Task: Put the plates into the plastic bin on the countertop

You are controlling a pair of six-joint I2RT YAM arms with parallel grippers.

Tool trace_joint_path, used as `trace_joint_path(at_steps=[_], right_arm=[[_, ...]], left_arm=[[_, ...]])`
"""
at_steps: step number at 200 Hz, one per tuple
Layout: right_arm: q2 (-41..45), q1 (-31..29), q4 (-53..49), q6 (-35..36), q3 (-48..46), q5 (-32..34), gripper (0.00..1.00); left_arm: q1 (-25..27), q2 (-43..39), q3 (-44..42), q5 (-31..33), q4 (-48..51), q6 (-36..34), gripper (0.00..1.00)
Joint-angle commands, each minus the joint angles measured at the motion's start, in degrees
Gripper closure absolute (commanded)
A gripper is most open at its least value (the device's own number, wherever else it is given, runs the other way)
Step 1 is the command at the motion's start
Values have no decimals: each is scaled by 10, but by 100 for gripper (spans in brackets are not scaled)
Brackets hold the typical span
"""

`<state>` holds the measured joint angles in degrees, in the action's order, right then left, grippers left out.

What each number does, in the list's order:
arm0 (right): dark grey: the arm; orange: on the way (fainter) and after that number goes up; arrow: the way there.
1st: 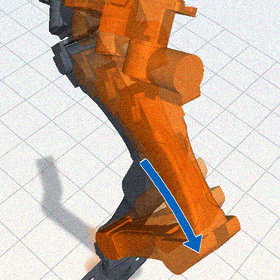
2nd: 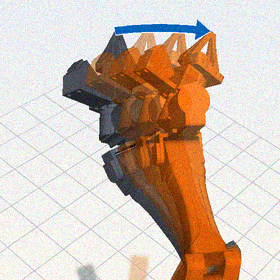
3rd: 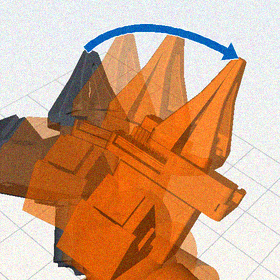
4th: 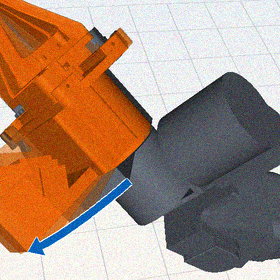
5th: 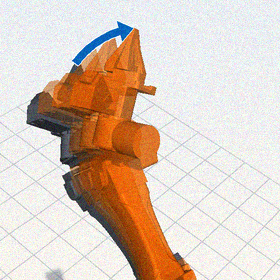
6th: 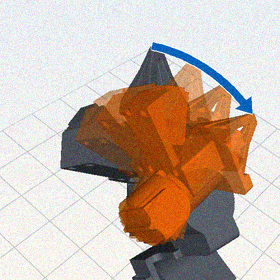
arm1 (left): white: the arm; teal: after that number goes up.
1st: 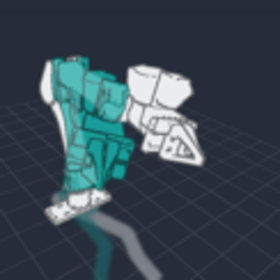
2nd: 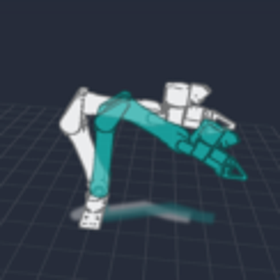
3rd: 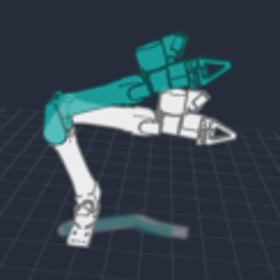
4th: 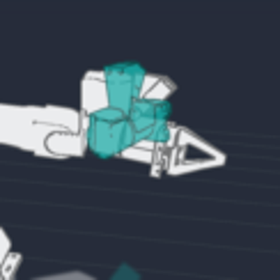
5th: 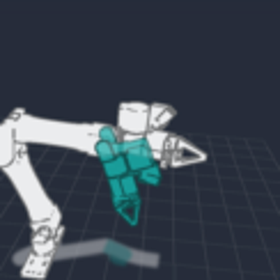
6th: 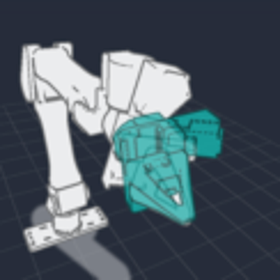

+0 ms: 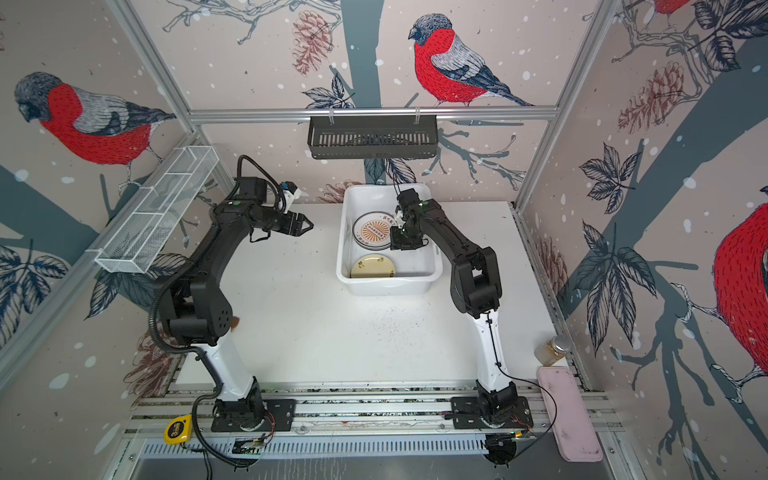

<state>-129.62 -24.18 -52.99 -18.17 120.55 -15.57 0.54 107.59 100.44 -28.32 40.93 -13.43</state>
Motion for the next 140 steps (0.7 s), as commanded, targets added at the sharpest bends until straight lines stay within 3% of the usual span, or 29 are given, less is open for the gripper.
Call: trace_joint_path(at_steps=[1, 39, 48, 85, 93, 109, 140], right_arm=[[16, 6, 29, -28, 25, 35, 59], [67, 10, 108, -63, 4, 75, 60], [77, 12, 121, -66, 5, 78, 60], [130, 19, 156, -50, 2, 118, 55], [145, 24, 164, -45, -6, 119, 54], [171, 38, 175, -40, -23, 124, 48], [242, 62, 236, -26, -105, 129, 36]], left_arm=[[-1, 10, 10, 5, -17, 14, 21], [-2, 43, 61, 22, 11, 11, 15], [-2, 44, 64, 26, 12, 10, 10], [-2, 23, 64, 68, 2, 2, 9], [-1, 17, 62, 67, 3, -2, 5], [3, 5, 47, 44, 7, -27, 2], [3, -17, 27, 62, 24, -33, 2]])
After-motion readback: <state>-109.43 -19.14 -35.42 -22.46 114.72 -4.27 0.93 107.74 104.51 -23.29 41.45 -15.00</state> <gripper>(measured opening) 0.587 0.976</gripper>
